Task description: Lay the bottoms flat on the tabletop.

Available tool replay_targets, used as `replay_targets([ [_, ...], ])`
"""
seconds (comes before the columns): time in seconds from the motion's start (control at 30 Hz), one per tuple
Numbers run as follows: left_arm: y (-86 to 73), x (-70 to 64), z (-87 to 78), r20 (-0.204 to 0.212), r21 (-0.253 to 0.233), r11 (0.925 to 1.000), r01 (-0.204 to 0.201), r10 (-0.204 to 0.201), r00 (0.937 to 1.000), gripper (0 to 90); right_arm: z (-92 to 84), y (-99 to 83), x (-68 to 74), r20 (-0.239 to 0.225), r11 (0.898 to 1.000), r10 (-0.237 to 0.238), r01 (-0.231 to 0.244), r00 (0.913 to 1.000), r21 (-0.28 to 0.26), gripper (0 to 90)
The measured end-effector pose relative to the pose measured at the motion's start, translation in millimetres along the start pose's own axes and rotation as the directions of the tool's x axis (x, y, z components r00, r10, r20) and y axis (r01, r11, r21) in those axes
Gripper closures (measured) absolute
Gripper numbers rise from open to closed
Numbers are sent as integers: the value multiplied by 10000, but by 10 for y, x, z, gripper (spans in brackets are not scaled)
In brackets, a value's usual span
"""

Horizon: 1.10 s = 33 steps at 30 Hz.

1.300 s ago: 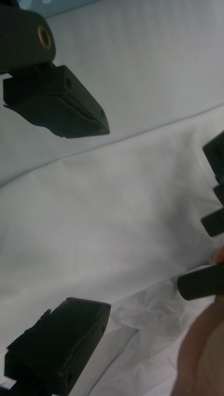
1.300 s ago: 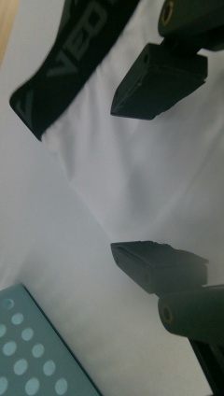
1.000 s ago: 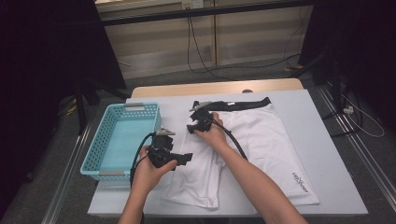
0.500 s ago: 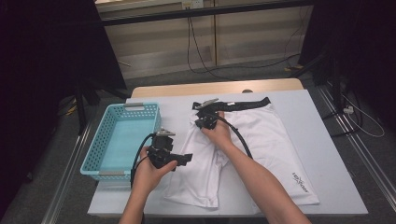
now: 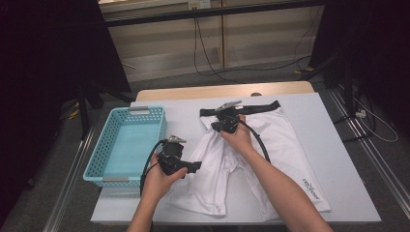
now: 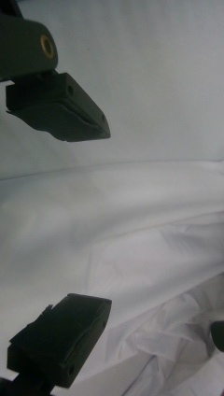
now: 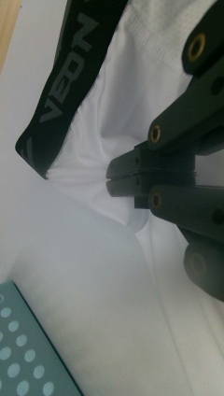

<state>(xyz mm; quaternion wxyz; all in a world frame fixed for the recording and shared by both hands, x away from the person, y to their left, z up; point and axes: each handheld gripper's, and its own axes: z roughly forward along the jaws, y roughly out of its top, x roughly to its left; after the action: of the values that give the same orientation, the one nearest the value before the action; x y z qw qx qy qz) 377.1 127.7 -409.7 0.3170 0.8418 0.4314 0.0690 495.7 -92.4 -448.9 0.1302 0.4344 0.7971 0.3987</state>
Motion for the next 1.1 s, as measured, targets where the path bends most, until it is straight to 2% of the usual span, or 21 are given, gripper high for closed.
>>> replay_targets([
  [0.07, -14, -3, 45, -131, 38, 10000, 42, -42, 9999, 208, -17, -8, -25, 9, 9999, 104, -104, 9999, -55, 900],
  [0.23, -49, 10, 114, -208, 203, 9995, 230, -226, 9995, 236, -68, -26, -67, 89, 9997, 204, -203, 9998, -97, 900],
  [0.3, -55, 5, 108, -144, 320, 9993, 171, -166, 9998, 244, -91, -35, -87, 95, 9997, 198, -197, 9998, -113, 900],
  [0.5, -114, -12, 62, -267, 363, 9987, 347, -338, 9991, 266, -135, -50, -134, 158, 9996, 258, -255, 9995, -140, 900],
  [0.67, -227, -32, 100, -497, 919, 9954, 254, -209, 9985, 351, -208, -41, -162, 247, 9993, 290, -283, 9993, -260, 900],
  [0.83, -250, -64, 101, -873, 971, 9952, 100, -14, 9962, 438, -276, -24, -199, 332, 9986, 353, -339, 9988, -413, 900],
  [0.87, -255, -89, 106, -1060, 1011, 9948, -106, 214, 9941, 453, -283, -23, -204, 345, 9983, 385, -369, 9987, -444, 900],
  [0.93, -238, -100, 95, -1019, 1163, 9932, -74, 194, 9946, 517, -286, -24, -211, 334, 9981, 425, -410, 9985, -449, 900],
  [1.0, -227, -102, 89, -901, 1267, 9919, 40, 75, 9959, 631, -286, -27, -211, 329, 9980, 450, -434, 9984, -454, 900],
  [1.03, -223, -99, 83, -665, 1333, 9909, 177, -88, 9977, 688, -285, -28, -213, 328, 9979, 463, -448, 9984, -466, 900],
  [1.07, -224, -97, 84, -269, 1349, 9903, 324, -291, 9992, 788, -284, -30, -214, 323, 9976, 499, -483, 9982, -495, 900],
  [1.1, -226, -114, 92, -233, 1366, 9899, 392, -363, 9991, 864, -281, -31, -216, 319, 9975, 513, -496, 9982, -507, 900],
])
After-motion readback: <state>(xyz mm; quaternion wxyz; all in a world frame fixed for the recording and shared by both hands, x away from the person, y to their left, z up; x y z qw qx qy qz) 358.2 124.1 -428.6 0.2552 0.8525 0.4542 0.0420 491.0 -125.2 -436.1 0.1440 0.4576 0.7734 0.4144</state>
